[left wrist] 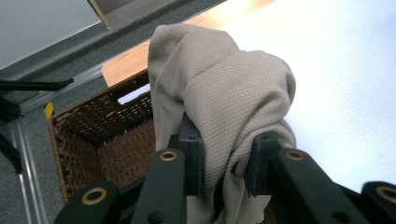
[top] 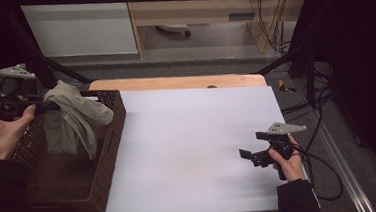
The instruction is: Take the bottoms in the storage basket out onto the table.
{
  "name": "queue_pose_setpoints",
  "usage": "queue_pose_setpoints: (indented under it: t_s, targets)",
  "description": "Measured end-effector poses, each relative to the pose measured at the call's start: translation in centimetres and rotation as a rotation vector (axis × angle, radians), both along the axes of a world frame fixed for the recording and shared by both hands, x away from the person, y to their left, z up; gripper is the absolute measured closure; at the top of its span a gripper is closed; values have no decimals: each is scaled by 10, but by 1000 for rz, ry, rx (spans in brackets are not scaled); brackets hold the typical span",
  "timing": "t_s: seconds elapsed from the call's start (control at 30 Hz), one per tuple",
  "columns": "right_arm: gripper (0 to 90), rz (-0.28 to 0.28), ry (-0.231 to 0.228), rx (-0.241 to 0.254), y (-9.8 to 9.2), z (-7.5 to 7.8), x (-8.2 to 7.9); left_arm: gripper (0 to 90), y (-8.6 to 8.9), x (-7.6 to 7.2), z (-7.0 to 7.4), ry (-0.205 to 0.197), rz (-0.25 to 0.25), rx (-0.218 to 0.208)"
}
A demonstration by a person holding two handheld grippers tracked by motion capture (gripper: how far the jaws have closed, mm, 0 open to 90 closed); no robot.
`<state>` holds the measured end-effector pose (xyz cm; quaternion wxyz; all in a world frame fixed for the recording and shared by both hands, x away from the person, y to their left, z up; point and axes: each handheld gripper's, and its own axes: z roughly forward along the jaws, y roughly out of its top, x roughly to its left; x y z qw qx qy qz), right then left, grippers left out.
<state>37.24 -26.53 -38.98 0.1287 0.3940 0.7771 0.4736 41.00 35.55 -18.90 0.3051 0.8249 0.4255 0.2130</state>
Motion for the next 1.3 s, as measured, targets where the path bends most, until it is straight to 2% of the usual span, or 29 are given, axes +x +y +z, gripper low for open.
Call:
queue_pose_setpoints:
  t_s: [0.57, 0.9, 1.3]
  targets:
    - [4, -2, -3, 0, 0, 1, 0, 716, -9, -6, 15, -7, -38, 13]
    - [4, 0, -1, 0, 0, 1, -1, 715, -16, -8, 20, 7, -59, 27]
    - [4, 2, -3, 0, 0, 1, -1, 714, -24, -11, 30, 9, -83, 20]
